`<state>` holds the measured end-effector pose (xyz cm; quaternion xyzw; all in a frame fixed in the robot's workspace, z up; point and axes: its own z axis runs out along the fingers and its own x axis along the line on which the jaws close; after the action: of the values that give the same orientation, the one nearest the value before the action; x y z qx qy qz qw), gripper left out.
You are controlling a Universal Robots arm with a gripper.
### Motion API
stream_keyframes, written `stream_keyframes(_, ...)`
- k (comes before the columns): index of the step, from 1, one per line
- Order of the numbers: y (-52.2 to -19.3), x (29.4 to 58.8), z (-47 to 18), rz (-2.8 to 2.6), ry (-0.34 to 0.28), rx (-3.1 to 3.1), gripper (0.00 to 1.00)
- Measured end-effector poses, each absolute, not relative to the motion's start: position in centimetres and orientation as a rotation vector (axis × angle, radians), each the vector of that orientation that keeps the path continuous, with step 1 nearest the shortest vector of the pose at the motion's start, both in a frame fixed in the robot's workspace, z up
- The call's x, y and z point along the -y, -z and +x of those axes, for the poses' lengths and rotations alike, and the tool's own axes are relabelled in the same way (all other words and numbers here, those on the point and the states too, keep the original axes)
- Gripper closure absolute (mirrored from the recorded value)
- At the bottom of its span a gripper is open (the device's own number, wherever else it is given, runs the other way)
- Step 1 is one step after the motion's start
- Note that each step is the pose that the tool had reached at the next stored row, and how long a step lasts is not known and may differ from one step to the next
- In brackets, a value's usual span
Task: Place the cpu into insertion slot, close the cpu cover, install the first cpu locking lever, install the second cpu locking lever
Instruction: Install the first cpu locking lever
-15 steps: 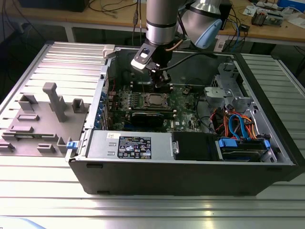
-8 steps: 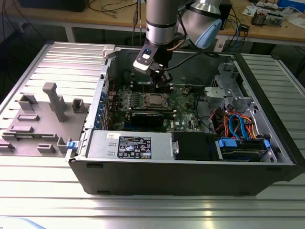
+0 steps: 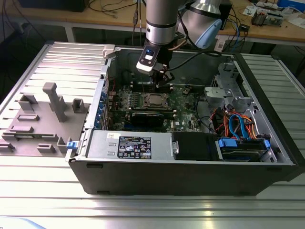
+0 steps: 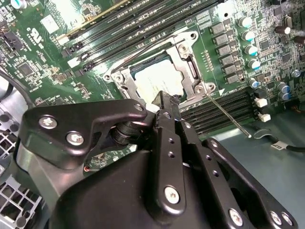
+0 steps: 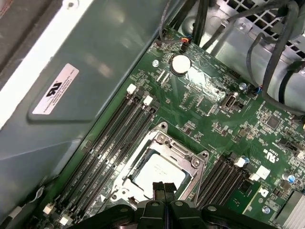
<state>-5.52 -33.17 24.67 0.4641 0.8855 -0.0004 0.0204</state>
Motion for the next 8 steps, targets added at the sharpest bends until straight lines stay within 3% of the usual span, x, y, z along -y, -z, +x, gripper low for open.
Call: stream_keyframes(8,-24.95,33.17,-5.53,1.308,-0.002,-2.811,0.89)
